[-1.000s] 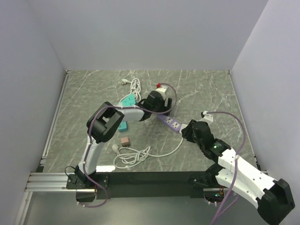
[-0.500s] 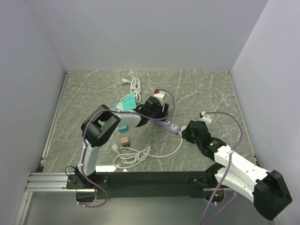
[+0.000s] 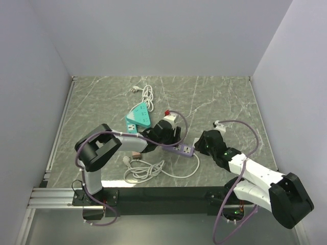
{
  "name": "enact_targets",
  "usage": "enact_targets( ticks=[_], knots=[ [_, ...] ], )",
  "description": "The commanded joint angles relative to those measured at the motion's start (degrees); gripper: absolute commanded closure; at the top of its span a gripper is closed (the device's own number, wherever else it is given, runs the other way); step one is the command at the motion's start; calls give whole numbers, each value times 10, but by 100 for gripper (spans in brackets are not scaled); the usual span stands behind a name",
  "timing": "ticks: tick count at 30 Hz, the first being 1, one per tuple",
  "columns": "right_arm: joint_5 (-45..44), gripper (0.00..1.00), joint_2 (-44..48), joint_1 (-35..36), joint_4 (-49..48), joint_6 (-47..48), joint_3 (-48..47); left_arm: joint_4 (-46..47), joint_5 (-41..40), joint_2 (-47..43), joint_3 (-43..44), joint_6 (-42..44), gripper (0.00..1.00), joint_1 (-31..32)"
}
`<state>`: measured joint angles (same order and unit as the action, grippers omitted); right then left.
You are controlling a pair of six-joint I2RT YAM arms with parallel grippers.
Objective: Insert the plug
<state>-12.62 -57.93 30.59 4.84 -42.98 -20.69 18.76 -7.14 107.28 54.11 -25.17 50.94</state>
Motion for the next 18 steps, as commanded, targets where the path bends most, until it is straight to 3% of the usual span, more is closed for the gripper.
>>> enact_targets(
  ticks=[1, 7, 18],
  knots=[
    [19, 100, -9, -1, -66, -3, -20, -62, 14, -31, -47, -44, 28, 18],
    [15, 100, -41, 0, -74, 13, -47, -33, 26, -77, -96, -66, 27, 37],
    [-21, 100, 48, 36, 94, 40, -128, -22, -129, -225, -147, -50, 9, 38]
  ],
)
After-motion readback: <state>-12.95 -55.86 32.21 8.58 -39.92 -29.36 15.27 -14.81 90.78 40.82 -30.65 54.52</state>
